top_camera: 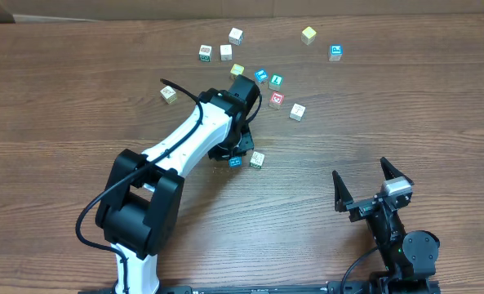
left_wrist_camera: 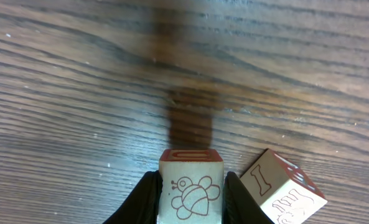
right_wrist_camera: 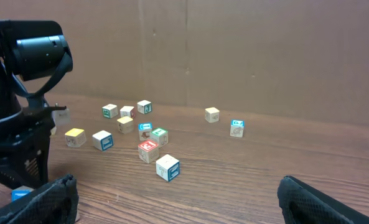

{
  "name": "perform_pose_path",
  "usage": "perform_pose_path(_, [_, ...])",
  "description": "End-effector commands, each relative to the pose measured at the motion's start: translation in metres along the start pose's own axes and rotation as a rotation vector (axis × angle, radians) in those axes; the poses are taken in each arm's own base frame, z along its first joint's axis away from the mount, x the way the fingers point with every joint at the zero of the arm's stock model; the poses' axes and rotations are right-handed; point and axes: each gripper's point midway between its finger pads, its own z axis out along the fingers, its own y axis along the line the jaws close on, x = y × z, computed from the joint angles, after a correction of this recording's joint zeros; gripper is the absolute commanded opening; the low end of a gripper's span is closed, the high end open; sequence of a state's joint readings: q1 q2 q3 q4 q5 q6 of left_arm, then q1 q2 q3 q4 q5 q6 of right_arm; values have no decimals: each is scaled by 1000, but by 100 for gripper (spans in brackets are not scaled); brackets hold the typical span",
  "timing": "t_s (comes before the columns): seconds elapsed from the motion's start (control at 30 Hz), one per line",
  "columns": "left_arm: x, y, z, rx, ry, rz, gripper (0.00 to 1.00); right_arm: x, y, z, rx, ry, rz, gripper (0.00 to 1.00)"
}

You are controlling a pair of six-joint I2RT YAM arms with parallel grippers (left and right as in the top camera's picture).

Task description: Form a circle

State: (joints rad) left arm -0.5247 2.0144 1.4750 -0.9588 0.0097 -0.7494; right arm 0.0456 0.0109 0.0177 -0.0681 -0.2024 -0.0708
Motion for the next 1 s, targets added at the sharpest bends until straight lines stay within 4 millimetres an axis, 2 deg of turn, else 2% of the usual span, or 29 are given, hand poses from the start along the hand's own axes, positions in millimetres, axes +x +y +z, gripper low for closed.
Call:
perform_pose_path(0.0, [6, 1, 9, -26, 1, 1, 37, 2, -1, 0, 3, -4, -3, 100])
perform_pose_path(0.03, [6, 1, 10, -26, -1, 2, 45, 2, -1, 0, 3, -4, -3, 100])
perform_pose_path(0.1, [6, 1, 10, -25, -2, 5, 49, 2, -1, 0, 3, -4, -3, 100])
perform_pose_path(0.43, [6, 0, 10, -20, -1, 4, 45, 2, -1, 0, 3, -4, -3, 100])
perform_pose_path(0.67, [13, -3, 10, -3, 31, 5, 53, 2, -1, 0, 3, -4, -3, 100])
perform_pose_path(0.97, [21, -1, 15, 1, 63, 4, 49, 2, -1, 0, 3, -4, -3, 100])
